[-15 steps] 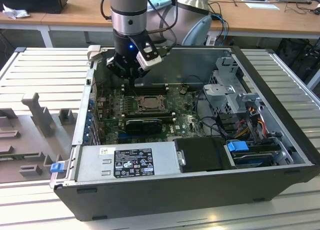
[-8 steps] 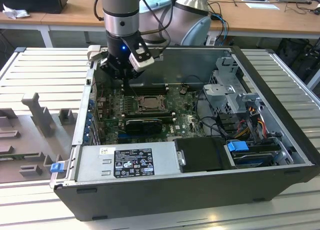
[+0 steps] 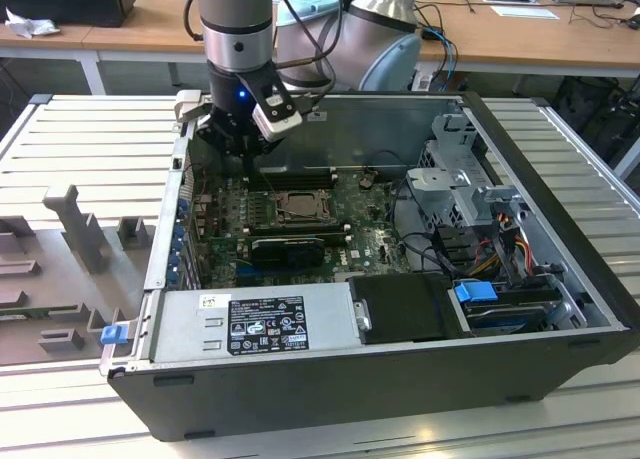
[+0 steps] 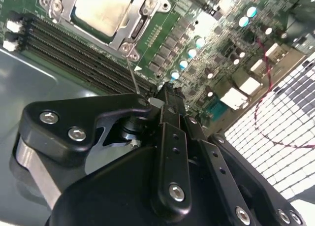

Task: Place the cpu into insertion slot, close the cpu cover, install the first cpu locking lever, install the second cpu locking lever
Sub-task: 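Install the first cpu locking lever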

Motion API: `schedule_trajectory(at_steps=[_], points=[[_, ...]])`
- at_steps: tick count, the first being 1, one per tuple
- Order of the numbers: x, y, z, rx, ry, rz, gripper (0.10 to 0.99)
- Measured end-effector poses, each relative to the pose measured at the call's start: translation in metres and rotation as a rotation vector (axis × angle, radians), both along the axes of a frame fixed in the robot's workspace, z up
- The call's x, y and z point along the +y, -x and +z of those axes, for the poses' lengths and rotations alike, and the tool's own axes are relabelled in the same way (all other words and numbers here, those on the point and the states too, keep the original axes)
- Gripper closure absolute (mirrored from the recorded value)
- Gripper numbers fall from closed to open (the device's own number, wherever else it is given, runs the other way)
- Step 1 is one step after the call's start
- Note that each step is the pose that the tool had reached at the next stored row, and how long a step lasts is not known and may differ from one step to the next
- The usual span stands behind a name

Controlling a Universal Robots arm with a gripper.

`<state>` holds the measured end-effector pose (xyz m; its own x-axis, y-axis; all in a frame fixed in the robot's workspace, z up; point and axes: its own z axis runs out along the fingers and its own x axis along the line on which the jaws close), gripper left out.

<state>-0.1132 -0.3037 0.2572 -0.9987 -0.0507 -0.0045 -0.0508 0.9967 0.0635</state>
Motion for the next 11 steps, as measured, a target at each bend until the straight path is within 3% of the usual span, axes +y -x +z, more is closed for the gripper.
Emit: schedule_trajectory(at_steps=[4,11], points=[[0.0075,-0.0003,-0.0006,0.0001,-0.001,0.0,0.98],[0.0086,-0.0242,-0.0013,0.0007,-0.001,0.001,0.98]])
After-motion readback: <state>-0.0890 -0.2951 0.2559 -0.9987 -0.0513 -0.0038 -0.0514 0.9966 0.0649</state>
